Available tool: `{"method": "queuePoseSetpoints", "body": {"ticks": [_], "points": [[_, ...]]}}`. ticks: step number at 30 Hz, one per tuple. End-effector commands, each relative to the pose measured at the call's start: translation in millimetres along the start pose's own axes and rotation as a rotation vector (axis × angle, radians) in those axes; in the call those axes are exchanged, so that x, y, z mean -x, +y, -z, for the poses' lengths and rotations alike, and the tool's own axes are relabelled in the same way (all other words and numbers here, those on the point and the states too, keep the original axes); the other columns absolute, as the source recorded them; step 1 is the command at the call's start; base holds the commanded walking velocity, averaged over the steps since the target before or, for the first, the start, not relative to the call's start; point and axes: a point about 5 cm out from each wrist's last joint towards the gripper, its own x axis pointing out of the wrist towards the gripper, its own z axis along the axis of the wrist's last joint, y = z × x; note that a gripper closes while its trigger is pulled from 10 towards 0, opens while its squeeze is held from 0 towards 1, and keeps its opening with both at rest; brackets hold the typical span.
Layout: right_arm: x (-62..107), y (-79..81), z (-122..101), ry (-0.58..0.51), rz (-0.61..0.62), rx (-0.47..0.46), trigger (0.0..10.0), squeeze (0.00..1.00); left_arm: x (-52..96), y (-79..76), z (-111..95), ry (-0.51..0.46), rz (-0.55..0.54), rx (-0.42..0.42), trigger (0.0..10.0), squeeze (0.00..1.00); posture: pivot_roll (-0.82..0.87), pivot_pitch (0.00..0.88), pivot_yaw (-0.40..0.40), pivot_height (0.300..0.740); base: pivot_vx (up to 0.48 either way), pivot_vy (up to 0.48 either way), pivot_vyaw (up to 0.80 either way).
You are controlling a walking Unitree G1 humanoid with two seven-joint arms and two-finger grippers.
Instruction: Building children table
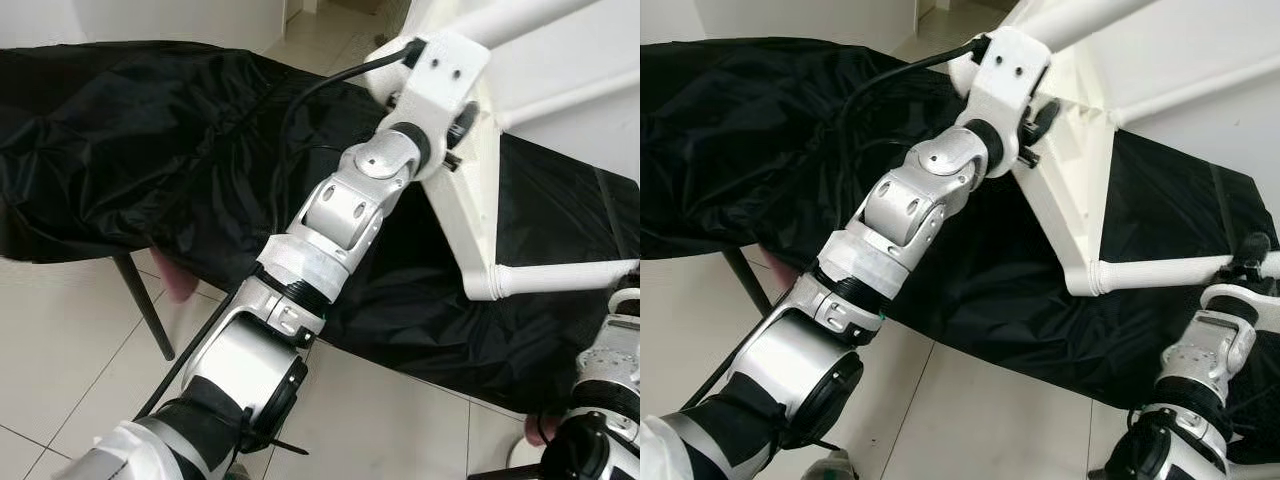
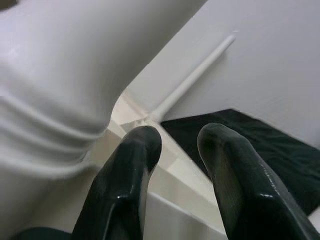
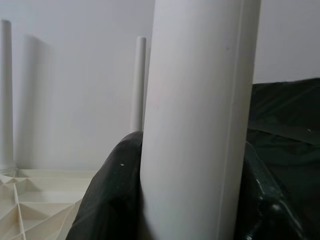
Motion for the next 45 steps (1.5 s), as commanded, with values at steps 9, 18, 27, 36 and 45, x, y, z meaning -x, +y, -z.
{"method": "queuePoseSetpoints", "body": {"ticks": [9, 18, 27, 36, 45], "points": [[71.3, -87.8, 47.5, 0.296, 0.359, 0.049, 0.0, 0.0, -4.6, -88.8, 8.1, 0.029, 0.356, 0.119, 10.0, 0.0, 0.23, 0.193, 0.009, 0.74, 0.0, 0.0, 0.0], [65.1, -80.3, 55.5, 0.341, 0.316, 0.035, 0.0, 0.0, -1.0, -132.8, -2.7, 0.02, 0.644, 0.162, 10.0, 0.0, 0.22, 0.189, 0.018, 0.74, 0.0, 0.0, 0.0], [62.4, -66.3, 73.5, 0.44, 0.256, 0.032, 0.0, 0.0, 8.7, -143.4, 24.3, 0.11, 0.727, 0.093, 10.0, 0.0, 0.23, 0.188, 0.017, 0.74, 0.0, 0.0, 0.0], [68.1, -49.4, 100.6, 0.602, 0.205, 0.056, 10.0, 0.0, 15.2, -136.3, 36.9, 0.143, 0.697, 0.115, 10.0, 0.0, 0.24, 0.187, 0.002, 0.74, 0.0, 0.0, 0.0], [69.5, -43.8, 108.9, 0.653, 0.192, 0.064, 10.0, 1.0, 17.6, -129.0, 43.6, 0.161, 0.664, 0.135, 10.0, 0.0, 0.24, 0.18, -0.015, 0.74, 0.0, 0.0, 0.0]]}}
